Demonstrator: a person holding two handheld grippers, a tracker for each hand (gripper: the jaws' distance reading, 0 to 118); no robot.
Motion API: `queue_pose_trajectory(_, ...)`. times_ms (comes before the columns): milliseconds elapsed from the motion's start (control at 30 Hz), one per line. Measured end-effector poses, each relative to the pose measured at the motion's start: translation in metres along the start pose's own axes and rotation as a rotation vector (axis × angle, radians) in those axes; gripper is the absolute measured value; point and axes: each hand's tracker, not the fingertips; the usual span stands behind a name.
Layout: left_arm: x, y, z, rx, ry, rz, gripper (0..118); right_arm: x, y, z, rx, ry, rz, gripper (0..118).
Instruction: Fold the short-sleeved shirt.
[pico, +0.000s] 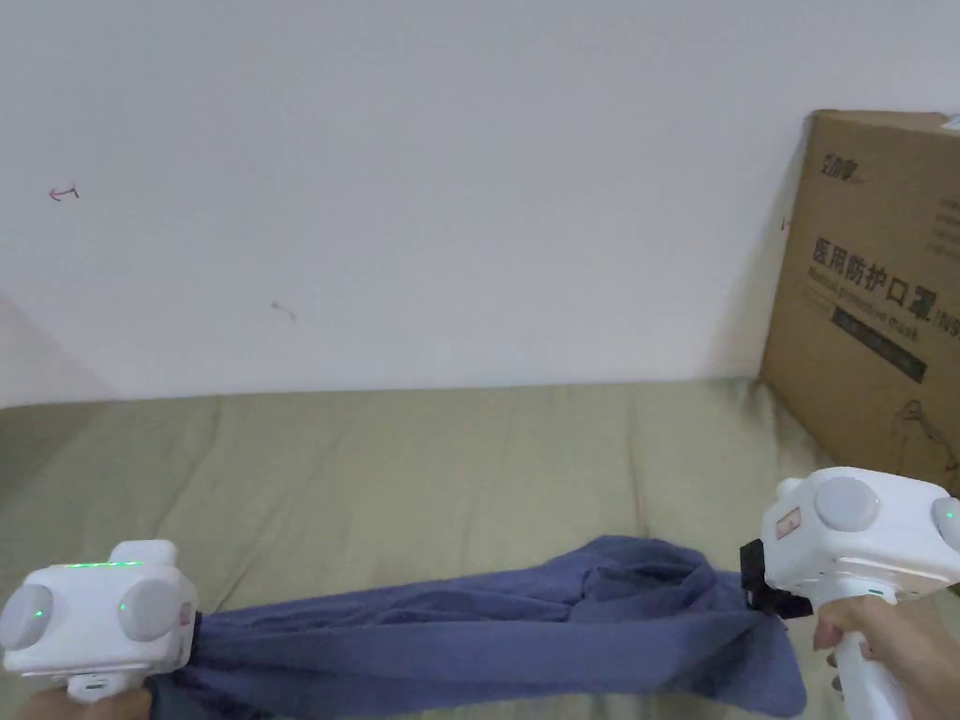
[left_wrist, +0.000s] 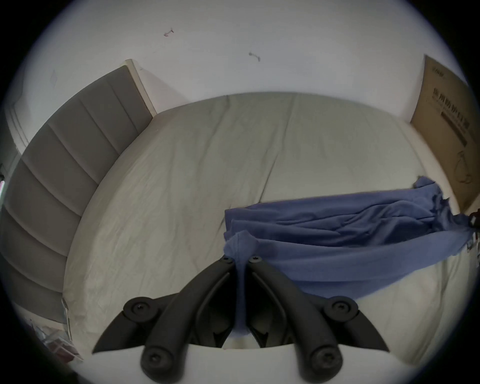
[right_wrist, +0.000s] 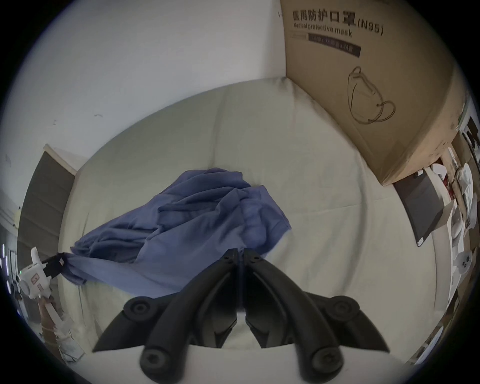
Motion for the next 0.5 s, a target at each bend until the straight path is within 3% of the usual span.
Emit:
queue_pose_trajectory(200,-0.026,-0.079,0.104,0.075,-0.040,-0.070,3,-0.002,-0.094,0.093,0.072,0.047,0.035,2)
queue_pose_trajectory(300,-0.042,-0.145,0.162,0.113,-0.032,-0.145,3,-0.002,-0.173,0.141,0.085,0.018,0.135,2)
queue_pose_trajectory(400,-0.057,-0.205,0.201,0.097,-0.013,-0.160,3,0.007,-0.249,0.173,0.057,0.042,0.103,2)
queue_pose_trajectory(500,-0.070,-0.264,0.232,0.087,-0.018,-0.167,3,0.013,-0.320,0.194,0.024,-0.004,0.156,2)
